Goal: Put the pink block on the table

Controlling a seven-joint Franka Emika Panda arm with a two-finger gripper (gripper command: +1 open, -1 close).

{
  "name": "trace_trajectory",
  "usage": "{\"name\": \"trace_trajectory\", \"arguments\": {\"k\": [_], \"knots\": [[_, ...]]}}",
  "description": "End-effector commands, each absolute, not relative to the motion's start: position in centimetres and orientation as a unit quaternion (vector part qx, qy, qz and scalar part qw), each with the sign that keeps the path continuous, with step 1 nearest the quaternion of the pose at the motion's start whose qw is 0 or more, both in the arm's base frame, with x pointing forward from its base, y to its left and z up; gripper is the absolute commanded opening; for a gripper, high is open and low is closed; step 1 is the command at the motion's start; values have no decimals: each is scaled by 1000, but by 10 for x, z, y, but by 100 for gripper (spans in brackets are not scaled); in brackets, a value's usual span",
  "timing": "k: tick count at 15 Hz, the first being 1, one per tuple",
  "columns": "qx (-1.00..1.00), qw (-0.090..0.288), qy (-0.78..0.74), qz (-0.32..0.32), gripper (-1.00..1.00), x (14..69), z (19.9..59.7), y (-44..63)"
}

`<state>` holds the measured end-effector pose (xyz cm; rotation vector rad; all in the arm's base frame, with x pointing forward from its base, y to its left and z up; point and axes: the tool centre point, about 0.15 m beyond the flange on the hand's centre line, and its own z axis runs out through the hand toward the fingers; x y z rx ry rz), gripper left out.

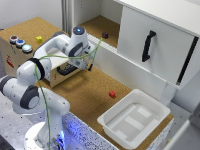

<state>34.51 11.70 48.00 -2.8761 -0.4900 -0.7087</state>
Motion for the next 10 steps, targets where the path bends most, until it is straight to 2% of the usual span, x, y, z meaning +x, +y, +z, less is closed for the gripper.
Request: {"name": "trace_trajectory", "arguments": {"k": [1,3,5,10], "knots": [[-962,34,-152,-224,100,381,503,187],[-962,17,-141,-235,100,397,508,207],[-961,25,-137,-241,100,412,514,219],[-960,18,-124,-250,100,469,516,229]]}}
